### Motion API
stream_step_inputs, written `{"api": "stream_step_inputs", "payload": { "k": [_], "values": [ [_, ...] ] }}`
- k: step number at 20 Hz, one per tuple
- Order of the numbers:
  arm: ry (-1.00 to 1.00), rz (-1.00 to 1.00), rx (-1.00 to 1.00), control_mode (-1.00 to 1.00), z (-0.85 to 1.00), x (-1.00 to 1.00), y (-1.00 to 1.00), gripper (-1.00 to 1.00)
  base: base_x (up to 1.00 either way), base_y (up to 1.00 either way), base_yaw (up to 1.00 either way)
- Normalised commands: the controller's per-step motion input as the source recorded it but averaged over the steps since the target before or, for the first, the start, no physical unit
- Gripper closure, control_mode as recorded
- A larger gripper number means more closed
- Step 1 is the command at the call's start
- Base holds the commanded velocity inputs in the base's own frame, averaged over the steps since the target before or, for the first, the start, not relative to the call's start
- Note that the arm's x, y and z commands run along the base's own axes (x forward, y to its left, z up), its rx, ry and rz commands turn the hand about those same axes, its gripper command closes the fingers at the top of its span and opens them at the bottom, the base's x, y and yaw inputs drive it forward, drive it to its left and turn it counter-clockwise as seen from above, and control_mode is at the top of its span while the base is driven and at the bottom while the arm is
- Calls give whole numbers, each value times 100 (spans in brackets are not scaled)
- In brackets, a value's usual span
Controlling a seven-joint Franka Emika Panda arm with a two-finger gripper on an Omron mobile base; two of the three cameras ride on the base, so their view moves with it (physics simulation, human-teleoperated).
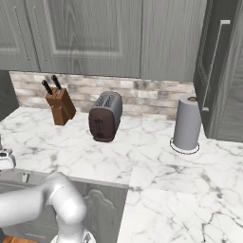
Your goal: Take the tongs from the drawer on the left and place them on the dining counter next to the tray containing the hot dog.
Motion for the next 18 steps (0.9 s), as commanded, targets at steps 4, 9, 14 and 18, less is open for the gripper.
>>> {"api": "stream_step_inputs", "payload": {
  "k": [4, 9, 14, 18],
  "values": [
    [0, -3, -1, -100, -20, 13, -28, 100, 0, 0, 0],
    [0, -3, 0, -100, -24, 18, -35, 100, 0, 0, 0],
    [0, -2, 0, -100, -33, 24, -34, 100, 0, 0, 0],
    [0, -1, 0, -100, -37, 29, -38, 100, 0, 0, 0]
  ]
}}
